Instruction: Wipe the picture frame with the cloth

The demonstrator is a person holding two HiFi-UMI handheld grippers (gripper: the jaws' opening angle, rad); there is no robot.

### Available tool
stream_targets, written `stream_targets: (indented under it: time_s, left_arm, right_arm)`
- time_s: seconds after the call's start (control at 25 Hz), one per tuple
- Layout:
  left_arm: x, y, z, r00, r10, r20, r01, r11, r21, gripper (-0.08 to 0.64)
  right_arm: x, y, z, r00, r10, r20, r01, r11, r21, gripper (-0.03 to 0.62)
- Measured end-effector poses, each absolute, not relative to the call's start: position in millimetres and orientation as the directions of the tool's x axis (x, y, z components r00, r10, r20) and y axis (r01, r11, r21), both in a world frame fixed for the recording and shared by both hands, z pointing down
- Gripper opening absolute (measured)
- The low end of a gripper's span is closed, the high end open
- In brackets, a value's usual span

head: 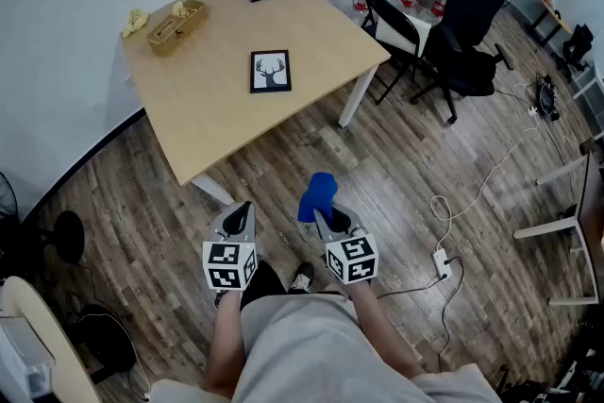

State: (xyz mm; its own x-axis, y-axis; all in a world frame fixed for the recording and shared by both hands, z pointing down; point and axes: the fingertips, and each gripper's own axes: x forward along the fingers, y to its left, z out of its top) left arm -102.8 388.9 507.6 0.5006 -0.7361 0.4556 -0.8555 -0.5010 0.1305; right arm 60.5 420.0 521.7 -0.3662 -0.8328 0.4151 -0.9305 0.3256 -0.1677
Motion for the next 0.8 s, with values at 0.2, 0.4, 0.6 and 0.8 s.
stream_targets:
  time_s: [0.2,0.4,0.6,0.8]
  left_arm:
    - [-102,392,508,0.502,-0.736,0.454,-0.854,-0.503,0.129,0.052]
    - [-101,400,504,0.523,-0.718,0.459,-0.842,-0.519,0.148,0.052]
    - [-107,405,501,0.520,-0.711,0.473,-0.842,-0.521,0.142,0.052]
    - [-114,406,508,0.514,-0.705,0.488,-0.845,-0.514,0.149,0.051]
  right_arm:
    - [59,421,522,-0.372,-0.832,0.411,-0.928,0.332,-0.169,0.057]
    - [59,426,522,-0.380,-0.827,0.415,-0.925,0.332,-0.185,0.057]
    - [64,427,516,-0.377,-0.845,0.380,-0.926,0.326,-0.193,0.055]
    - [63,426,519,-0.396,-0.846,0.358,-0.915,0.330,-0.233,0.055]
